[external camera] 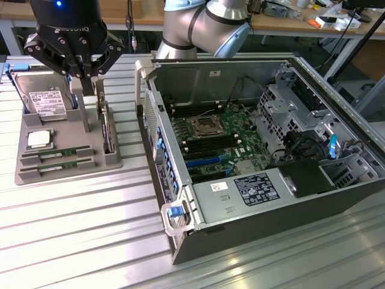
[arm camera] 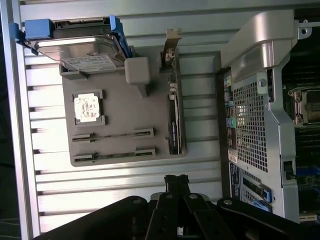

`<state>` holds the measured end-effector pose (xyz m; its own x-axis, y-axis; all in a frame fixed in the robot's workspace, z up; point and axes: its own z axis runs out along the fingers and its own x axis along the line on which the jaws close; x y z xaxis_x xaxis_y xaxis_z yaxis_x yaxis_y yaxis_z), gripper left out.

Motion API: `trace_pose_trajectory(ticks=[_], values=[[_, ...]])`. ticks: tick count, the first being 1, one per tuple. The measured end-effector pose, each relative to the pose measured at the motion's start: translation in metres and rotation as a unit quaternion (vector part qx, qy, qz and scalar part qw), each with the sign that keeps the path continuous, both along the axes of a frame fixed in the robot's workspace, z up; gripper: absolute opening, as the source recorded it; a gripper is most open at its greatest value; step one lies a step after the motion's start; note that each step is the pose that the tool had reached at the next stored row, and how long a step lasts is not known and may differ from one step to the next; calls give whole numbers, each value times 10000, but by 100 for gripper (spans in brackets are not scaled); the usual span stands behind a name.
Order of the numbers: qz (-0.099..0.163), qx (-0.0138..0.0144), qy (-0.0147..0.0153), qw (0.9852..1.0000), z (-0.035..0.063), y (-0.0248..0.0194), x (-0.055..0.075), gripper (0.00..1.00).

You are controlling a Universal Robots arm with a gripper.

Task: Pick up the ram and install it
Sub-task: 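Reach for the ram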

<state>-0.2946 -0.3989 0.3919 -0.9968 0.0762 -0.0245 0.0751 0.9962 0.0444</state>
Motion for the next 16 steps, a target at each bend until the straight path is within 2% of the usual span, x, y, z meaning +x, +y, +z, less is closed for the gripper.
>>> trace_pose_trajectory(ticks=[16], values=[[0, 0, 0, 10000, -1, 0, -106, 11]])
